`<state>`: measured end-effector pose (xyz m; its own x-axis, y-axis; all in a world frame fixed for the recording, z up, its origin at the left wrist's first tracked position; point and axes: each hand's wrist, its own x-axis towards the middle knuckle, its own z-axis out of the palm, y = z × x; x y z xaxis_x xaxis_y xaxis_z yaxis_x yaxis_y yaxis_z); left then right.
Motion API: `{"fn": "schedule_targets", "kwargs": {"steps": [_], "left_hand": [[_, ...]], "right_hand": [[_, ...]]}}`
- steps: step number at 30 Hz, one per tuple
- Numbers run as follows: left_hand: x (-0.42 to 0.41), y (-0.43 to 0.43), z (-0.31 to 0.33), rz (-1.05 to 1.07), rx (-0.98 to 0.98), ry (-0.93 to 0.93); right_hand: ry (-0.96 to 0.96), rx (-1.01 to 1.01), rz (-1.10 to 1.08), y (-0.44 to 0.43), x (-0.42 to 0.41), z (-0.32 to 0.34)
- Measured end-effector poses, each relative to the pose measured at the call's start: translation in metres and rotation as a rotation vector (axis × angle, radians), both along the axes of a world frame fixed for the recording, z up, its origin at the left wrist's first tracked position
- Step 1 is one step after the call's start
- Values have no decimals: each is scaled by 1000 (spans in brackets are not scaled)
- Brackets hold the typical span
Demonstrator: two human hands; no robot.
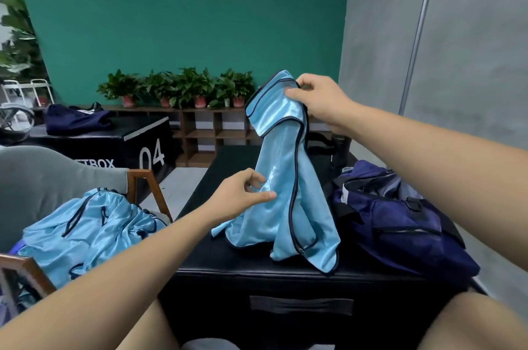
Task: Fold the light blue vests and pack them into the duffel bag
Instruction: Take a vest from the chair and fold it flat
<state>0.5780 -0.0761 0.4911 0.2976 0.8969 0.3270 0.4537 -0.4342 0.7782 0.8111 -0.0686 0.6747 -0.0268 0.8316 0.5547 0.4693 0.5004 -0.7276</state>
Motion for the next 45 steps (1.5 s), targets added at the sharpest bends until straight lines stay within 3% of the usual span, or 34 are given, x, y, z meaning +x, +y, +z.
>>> {"fn": "schedule_targets", "kwargs": {"steps": [6,9,14,18,25,31,34,39,45], "left_hand": [[18,-7,59,-13,-54,-485],[7,-5,89,-31,25,-578],[-17,-10,114,104,394,-284],[-26,-16,124,137,518,6],[-39,-12,123,168,457,195],[-40,-11,115,178,617,338],[-40,-6,112,238,607,349],[-41,-1,111,249,421,365],[-34,-15,130,35,142,-86]], "right_hand": [[-58,-45,51,4,-6,-5],[-62,-88,83,3,-10,-13],[-77,-135,86,9,-10,-26],[-104,-173,67,10,-19,-35],[-101,-191,103,10,-33,-41],[-92,-202,116,15,-34,-43],[-92,-206,122,18,-34,-45],[-96,-224,138,21,-34,-47],[-196,-161,32,22,-30,-56]]}}
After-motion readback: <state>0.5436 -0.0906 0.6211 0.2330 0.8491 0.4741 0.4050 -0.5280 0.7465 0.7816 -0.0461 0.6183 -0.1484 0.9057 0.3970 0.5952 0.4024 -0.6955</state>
